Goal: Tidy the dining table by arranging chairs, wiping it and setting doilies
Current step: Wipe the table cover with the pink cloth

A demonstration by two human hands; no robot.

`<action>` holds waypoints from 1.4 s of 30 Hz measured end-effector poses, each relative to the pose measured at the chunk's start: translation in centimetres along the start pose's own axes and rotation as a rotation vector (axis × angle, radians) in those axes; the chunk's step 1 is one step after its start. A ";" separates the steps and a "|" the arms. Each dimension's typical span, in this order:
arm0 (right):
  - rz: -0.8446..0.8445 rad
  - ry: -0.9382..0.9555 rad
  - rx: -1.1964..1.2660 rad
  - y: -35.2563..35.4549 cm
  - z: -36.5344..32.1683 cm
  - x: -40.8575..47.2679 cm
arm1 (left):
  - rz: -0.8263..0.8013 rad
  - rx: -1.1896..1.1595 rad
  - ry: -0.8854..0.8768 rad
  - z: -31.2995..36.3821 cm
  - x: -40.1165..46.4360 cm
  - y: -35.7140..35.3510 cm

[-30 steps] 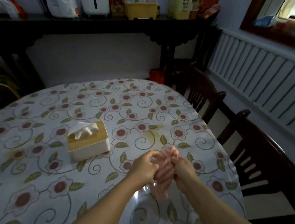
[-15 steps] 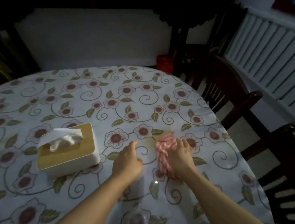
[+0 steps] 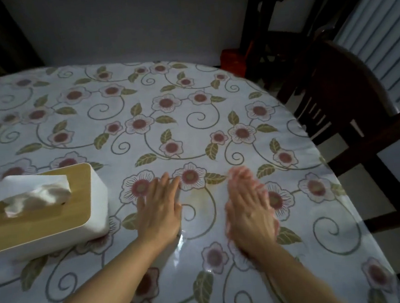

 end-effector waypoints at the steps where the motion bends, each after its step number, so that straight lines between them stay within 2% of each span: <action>1: 0.018 -0.076 0.007 0.4 1.5 1.5 | 0.007 0.029 -0.010 -0.3 0.4 -0.2; 6: 0.001 -0.261 0.158 1.1 2.8 6.6 | 0.043 0.068 -0.007 -1.5 0.6 -1.1; 9: 0.040 -0.251 0.152 1.0 0.0 6.6 | 0.038 0.069 0.001 -1.6 0.7 -1.3; 11: 0.077 -0.137 0.173 0.8 -3.3 5.1 | 0.063 0.034 -0.007 -1.6 0.7 -1.0; 15: -0.029 0.354 0.369 -0.4 -9.3 -2.4 | 0.133 -0.133 0.045 -1.9 0.6 -0.4; 16: 0.008 0.372 0.397 -0.6 -9.1 -3.2 | 0.159 -0.171 0.046 -2.0 0.5 -0.2; 17: 0.034 0.350 0.381 -0.2 -8.8 -3.3 | 0.174 -0.201 0.038 -2.0 0.5 -0.1; 19: 0.098 0.108 0.332 1.3 -6.7 -0.4 | 0.172 -0.243 0.025 -2.1 0.5 0.0; 21: -0.009 -0.063 0.236 0.6 -3.6 3.1 | 0.159 -0.247 0.025 -2.4 0.5 -0.1; 24: 0.017 -0.096 0.106 0.5 -1.4 5.6 | 0.147 -0.224 0.019 -2.3 0.5 -0.3; 27: 0.075 -0.161 0.157 0.4 -4.2 4.0 | 0.130 -0.230 0.014 -2.2 0.5 -0.1; 31: 0.021 0.251 0.202 -2.2 -10.1 -2.6 | 0.071 -0.231 0.026 -1.9 -0.1 -0.1; 35: -0.011 0.361 0.101 -2.5 -8.0 -8.6 | 0.070 -0.261 -0.021 -1.5 -3.6 -0.6; 37: 0.087 0.246 -0.032 -1.1 -3.3 -9.6 | 0.054 -0.219 -0.034 -1.3 -5.7 -0.7; 39: 0.146 -0.007 -0.123 0.0 3.7 -9.4 | 0.003 -0.166 -0.011 -1.2 -7.6 -1.3; 41: 0.165 -0.293 -0.060 1.0 9.1 -9.8 | -0.031 -0.122 -0.034 -0.8 -9.5 -1.6; 42: 0.168 -0.407 0.000 1.0 9.8 -10.0 | -0.035 -0.100 -0.053 -0.7 -10.1 -1.7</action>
Point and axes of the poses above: each hand's wrist, its own x-axis towards the middle knuckle, its own y-axis out of the back of the hand, z = x × y, the point moved 6 cm from there along x, towards the middle knuckle, and after that the axes turned 5 degrees about -y, right-handed, at the moved point
